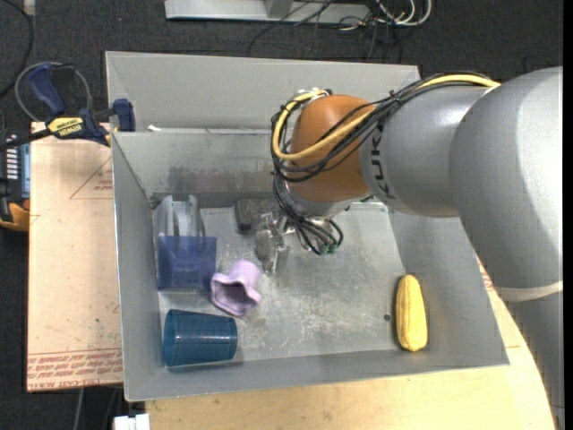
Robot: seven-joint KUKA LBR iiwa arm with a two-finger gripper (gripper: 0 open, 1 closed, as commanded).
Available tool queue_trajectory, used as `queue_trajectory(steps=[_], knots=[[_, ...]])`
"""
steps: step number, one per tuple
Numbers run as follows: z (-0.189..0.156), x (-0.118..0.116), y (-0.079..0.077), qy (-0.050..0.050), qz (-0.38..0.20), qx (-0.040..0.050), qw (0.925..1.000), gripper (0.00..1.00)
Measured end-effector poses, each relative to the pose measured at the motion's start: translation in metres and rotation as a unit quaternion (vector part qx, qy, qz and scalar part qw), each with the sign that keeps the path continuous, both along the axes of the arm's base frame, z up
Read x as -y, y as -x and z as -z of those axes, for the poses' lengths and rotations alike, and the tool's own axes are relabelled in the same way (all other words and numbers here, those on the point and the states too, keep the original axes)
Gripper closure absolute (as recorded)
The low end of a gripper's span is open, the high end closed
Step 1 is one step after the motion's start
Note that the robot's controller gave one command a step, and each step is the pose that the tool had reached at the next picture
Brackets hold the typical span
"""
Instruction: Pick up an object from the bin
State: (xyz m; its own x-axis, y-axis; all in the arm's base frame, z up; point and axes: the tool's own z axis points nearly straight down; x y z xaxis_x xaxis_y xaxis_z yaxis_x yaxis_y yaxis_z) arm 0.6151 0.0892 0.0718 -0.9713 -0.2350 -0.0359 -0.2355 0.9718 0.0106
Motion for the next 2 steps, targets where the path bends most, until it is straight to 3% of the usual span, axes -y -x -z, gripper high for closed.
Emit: queue_trajectory(steps=[1, 2], knots=[[-0.001, 0.032, -0.034, -0.002, -0.005, -0.0179, 0.9998, 1.00], [0.000, 0.016, -0.015, -0.001, 0.007, -0.0020, 1.0000, 1.00]])
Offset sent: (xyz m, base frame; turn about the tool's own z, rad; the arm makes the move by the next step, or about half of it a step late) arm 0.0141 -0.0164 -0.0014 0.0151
